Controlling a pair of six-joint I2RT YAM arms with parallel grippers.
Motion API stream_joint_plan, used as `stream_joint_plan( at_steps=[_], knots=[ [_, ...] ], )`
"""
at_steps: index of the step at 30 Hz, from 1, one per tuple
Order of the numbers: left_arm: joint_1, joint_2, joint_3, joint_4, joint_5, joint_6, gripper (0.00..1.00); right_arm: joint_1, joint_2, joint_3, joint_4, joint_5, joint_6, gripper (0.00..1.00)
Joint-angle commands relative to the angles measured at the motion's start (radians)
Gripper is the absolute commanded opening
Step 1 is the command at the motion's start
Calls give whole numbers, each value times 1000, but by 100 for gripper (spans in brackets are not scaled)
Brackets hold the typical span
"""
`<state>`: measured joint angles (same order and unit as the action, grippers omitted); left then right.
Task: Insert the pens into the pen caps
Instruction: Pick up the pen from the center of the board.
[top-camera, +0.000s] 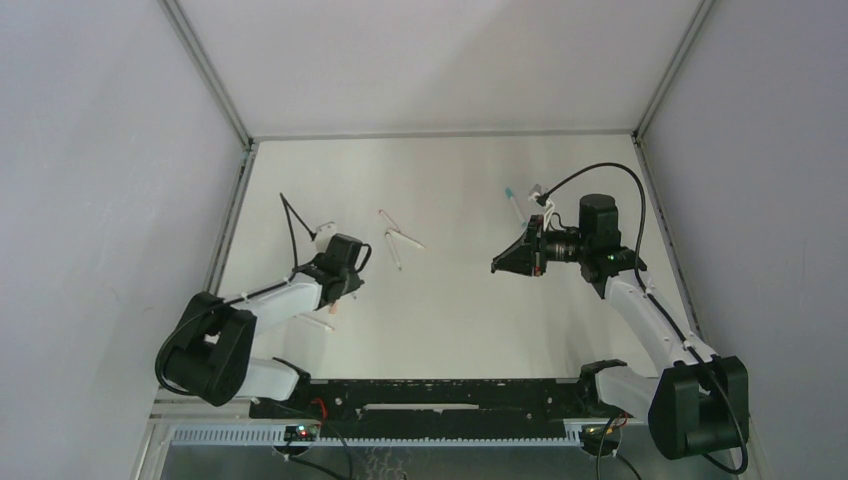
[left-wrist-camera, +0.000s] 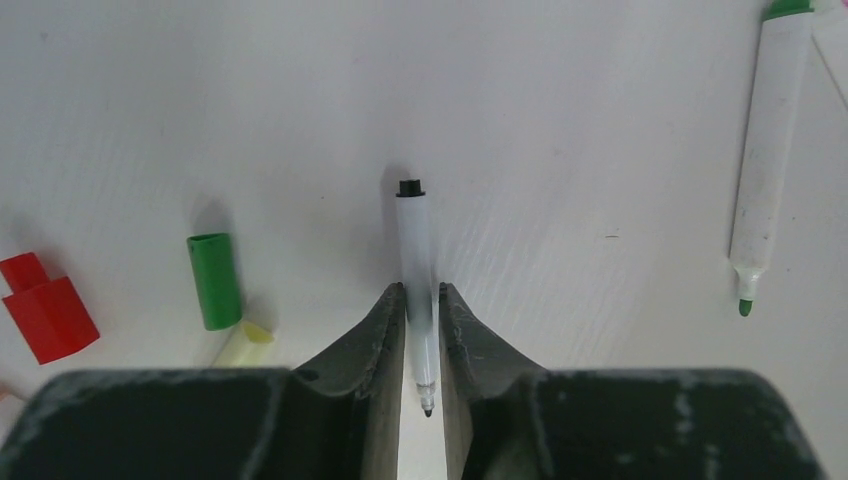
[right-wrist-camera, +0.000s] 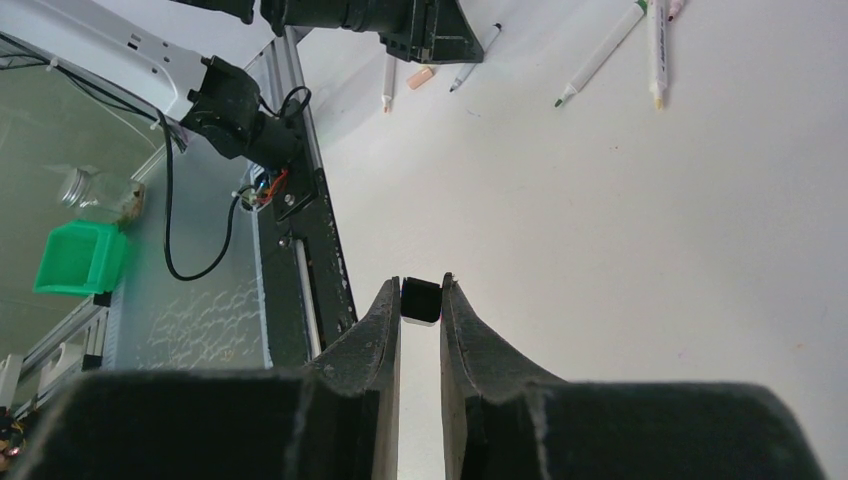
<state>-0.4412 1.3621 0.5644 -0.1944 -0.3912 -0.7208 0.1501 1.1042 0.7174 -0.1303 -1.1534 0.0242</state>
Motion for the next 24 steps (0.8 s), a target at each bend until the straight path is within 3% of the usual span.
stream_joint_plan(
  at_steps=[1,4,8,11,19,24],
  knots=[
    [-24,45,-23,-5,3,-30,22,-7,-27,39,23,-14,-2,0],
    [-34,66,-22,0,3,-32,20,-8,-29,39,24,-15,0,0],
    [-47,70,-23,2,2,-29,6,-11,-30,39,21,-16,-2,0],
    [-65,42,-31,-2,-2,-26,2,-11,-29,39,20,-15,-6,0],
    [-145,-117,-64,-46,-30,-32,0,-11,-27,39,13,-9,-19,0],
    [-202,-208,-97,-24,25,-10,0,-6,-24,39,-6,-4,-55,0]
  ],
)
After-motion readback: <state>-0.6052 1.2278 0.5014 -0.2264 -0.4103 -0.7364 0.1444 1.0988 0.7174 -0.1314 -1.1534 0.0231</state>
